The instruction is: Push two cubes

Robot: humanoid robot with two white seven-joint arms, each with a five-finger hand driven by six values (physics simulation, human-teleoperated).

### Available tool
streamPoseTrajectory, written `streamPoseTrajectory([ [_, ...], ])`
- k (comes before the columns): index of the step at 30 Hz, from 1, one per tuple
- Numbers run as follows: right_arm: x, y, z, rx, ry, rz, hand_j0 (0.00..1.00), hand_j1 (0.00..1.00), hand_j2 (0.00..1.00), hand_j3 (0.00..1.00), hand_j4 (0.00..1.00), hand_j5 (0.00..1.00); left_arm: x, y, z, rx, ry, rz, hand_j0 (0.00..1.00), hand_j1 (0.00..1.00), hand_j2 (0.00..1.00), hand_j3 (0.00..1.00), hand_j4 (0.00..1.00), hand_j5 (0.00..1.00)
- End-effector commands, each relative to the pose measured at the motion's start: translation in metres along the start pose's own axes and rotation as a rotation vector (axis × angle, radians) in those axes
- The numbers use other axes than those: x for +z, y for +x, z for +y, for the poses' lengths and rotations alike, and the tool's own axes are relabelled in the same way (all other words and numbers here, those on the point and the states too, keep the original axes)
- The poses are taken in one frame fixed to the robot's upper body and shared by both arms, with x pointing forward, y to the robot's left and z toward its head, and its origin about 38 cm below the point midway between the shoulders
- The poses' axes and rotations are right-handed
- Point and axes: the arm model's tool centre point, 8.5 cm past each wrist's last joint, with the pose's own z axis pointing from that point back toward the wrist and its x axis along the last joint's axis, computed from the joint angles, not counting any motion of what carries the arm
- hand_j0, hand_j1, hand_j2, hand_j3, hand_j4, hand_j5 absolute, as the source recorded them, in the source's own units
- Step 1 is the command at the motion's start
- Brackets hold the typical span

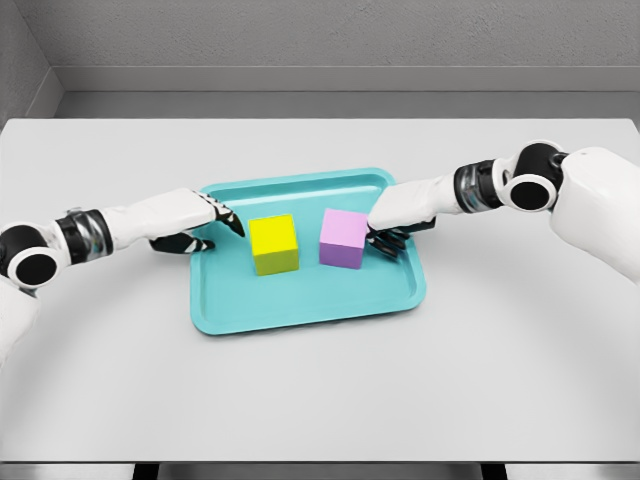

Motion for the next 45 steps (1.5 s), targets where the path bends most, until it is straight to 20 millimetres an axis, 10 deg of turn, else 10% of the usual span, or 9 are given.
streamPoseTrajectory([
  [1, -0.001, 0.0, -0.001, -0.005, -0.004, -0.001, 0.13, 0.13, 0.13, 0.13, 0.13, 0.13, -0.006, 0.004, -0.001, 0.016, 0.01, -0.013, 0.63, 0.63, 0.63, 0.63, 0.63, 0.63],
  [45, -0.012, -0.014, -0.013, -0.015, 0.007, 0.043, 0.13, 0.13, 0.13, 0.13, 0.13, 0.13, -0.015, 0.013, -0.001, 0.016, 0.004, -0.049, 0.62, 0.62, 0.62, 0.62, 0.62, 0.62],
])
